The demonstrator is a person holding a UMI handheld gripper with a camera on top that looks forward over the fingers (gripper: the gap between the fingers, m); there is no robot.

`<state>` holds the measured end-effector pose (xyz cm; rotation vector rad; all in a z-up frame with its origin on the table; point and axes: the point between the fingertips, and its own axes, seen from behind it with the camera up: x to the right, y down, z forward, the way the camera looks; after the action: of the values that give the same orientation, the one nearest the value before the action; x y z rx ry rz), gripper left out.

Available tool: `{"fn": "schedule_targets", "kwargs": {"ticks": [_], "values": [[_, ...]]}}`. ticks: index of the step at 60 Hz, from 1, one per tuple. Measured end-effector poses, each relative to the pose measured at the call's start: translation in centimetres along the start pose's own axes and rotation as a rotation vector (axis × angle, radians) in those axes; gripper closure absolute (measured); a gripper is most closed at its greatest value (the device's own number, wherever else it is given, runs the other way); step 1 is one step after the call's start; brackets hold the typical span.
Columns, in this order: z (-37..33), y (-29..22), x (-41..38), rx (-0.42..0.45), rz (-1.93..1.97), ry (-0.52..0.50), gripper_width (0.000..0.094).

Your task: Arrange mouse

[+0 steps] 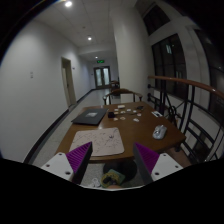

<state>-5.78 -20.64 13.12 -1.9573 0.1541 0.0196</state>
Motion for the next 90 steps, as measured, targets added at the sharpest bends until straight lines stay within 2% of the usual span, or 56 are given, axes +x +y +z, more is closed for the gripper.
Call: {"fn": "schedule_targets", "kwargs": {"ticks": [8,19,27,38,48,60,63,65,73,77,82,90], "values": [[2.1,0.9,4.5,-0.017,0.023,0.094,0.01],[8.0,3.7,14.6,-0.107,0.059,0.23,0.0087],[13.9,3.5,19.9,-0.109,0.132,0.224,0.008],[19.5,4.3,24.1,-0.183,0.126,0.242,0.0082],[23.6,3.3,25.6,-0.189,0.133,0.207,0.0075],[27.7,2.2,25.4,-0.236,0.042,0.185,0.0098],[27.9,2.3,25.9,-0.263,-0.015,0.212,0.0299],[28.2,2.4,25.0,-0.272,0.004,0.184,0.0426],[28.1,2.4,24.8,-0.296,0.014,0.167,0.0538],[27.1,1.9,24.8,-0.303,-0.002,0.188,0.0562],[24.4,-2.4,22.8,-0.218,-0.053,0.216,0.0559],[19.7,-9.6,12.9,-0.091,-0.035,0.137,0.0562]]}}
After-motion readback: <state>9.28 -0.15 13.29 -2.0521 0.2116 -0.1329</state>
